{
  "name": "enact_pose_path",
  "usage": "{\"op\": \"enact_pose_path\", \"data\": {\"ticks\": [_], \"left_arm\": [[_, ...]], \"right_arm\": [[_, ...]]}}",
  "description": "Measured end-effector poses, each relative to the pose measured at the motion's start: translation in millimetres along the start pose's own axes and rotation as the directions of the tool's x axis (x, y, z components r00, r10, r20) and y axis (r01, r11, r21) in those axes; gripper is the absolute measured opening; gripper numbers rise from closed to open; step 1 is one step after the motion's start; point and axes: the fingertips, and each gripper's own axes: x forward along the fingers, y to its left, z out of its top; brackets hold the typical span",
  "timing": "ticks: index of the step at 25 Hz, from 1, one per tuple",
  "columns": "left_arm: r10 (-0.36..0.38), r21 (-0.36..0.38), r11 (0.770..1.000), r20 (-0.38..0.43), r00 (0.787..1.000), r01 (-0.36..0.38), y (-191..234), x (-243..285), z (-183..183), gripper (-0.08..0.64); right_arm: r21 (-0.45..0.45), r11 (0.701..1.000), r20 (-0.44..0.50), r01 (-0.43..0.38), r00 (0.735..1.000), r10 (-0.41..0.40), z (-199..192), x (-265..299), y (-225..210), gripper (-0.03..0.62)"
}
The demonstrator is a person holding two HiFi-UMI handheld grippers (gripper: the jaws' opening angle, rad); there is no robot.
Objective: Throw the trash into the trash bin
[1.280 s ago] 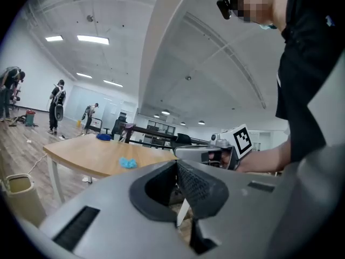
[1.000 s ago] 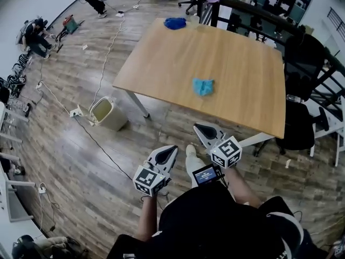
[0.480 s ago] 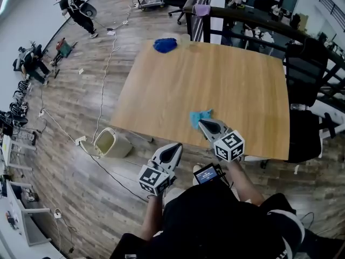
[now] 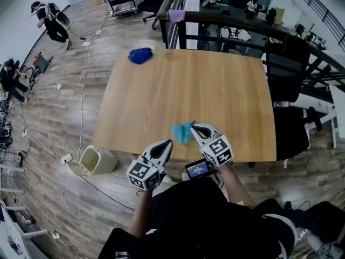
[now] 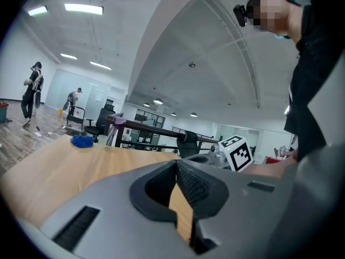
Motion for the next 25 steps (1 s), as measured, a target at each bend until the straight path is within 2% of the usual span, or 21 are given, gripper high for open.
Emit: {"op": "enact_pose_path", "data": {"ticks": [2,7,8,9,10,11,13,16,21,25], "left_arm": [[-0.028,-0.011,1.000,-0.004,1.000,0.028,0,8,-4,0.006],[-0.007,0.018,1.000,-0.110,0.994,0.009,17,10,-29,0.006],[-0.005,0.013,1.000,-0.123,0.992,0.006,22,10,-33,0.006],[0.000,0.003,1.000,-0.133,0.991,0.000,27,10,-38,0.006],[0.007,-0.011,1.000,-0.143,0.990,-0.009,33,11,-43,0.006],[0.015,-0.027,0.999,-0.153,0.988,-0.020,38,11,-49,0.006],[0.029,-0.062,0.997,-0.181,0.983,-0.041,46,8,-64,0.006],[0.038,-0.104,0.993,-0.227,0.973,-0.063,54,-1,-83,0.006],[0.055,-0.111,0.990,-0.250,0.967,-0.085,60,-9,-86,0.006],[0.084,-0.117,0.986,-0.249,0.965,-0.116,65,-20,-88,0.006]], "right_arm": [[0.003,0.999,-0.022,0.043,0.999,-0.043,-16,-1,-12,-0.002],[-0.007,0.996,-0.077,0.089,0.993,-0.090,-43,24,-28,0.009],[-0.011,0.996,-0.101,0.083,0.991,-0.084,-52,32,-31,0.062],[-0.018,0.997,-0.130,0.077,0.988,-0.079,-62,40,-34,0.149],[-0.030,0.997,-0.158,0.076,0.984,-0.080,-71,47,-37,0.207],[-0.044,0.996,-0.181,0.081,0.980,-0.088,-80,54,-41,0.235],[-0.061,0.994,-0.227,0.093,0.968,-0.104,-100,65,-46,0.249],[-0.060,0.995,-0.310,0.081,0.946,-0.096,-137,83,-40,0.301],[-0.085,0.995,-0.468,0.058,0.879,-0.091,-197,106,-34,0.311],[-0.054,0.997,-0.482,0.059,0.873,-0.077,-207,113,-31,0.296]]}}
